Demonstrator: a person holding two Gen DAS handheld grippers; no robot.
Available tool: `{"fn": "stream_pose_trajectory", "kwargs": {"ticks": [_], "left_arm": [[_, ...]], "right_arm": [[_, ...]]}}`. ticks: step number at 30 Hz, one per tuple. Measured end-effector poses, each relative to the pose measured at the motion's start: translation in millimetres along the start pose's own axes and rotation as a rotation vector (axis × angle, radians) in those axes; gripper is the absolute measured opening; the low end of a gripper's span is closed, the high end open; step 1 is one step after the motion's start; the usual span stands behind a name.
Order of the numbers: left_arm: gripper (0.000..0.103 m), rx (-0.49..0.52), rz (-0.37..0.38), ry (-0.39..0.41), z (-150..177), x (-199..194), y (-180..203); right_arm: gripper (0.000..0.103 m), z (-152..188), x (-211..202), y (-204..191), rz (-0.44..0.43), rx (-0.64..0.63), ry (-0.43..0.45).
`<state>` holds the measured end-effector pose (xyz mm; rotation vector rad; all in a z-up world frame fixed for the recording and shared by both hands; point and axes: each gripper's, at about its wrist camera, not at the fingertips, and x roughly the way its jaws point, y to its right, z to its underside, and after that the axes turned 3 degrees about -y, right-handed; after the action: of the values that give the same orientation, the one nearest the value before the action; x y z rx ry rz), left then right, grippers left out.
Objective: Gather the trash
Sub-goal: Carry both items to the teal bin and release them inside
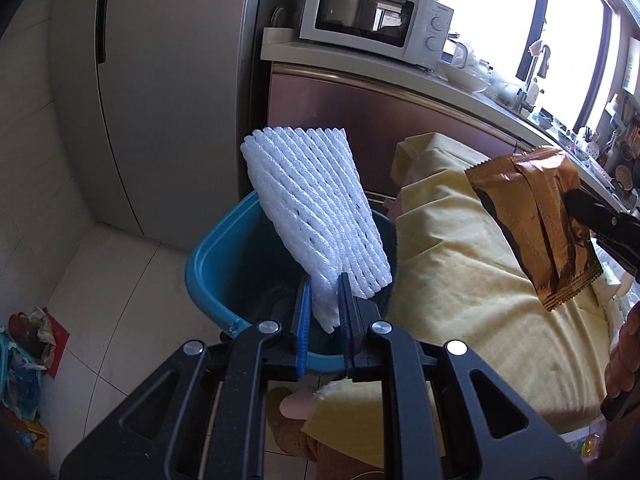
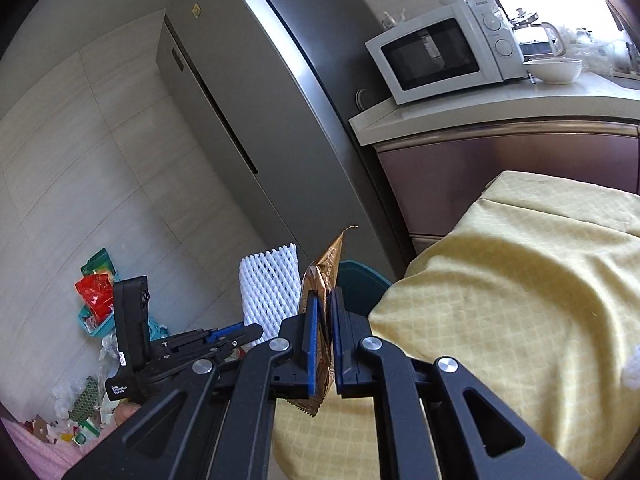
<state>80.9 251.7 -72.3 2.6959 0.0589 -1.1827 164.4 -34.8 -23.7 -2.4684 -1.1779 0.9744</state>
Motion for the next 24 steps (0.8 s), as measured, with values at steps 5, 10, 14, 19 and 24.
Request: {"fn": "stream_pose_trajectory", "kwargs": {"ticks": [5,10,14,19,24], "left_arm": [[0.014,0.006,-0.038,-0.047,4,22,-3],[0.014,0.01,-0.062,-0.099,4,44,-3],[0.015,0.005,-0.075,-0.119,1,58,-7],[0.019,-0.008,-0.075,-0.148,-6,75,-8],[0.023,-0.025,-0.083,-0.176,-6,89,-10]], "right_arm": [[0.006,-7,36,-3,-0.004,0.011,-0.05],[0.006,-9,67,-6,0.018,0.021,-0.093],[0.006,-10,90,-7,0.042,0.034,-0.14],[0.008,-10,116,-6,0.079,0.054,-0.198],[0.012,-10,135,-7,0.094,0.062,-0.255]]}}
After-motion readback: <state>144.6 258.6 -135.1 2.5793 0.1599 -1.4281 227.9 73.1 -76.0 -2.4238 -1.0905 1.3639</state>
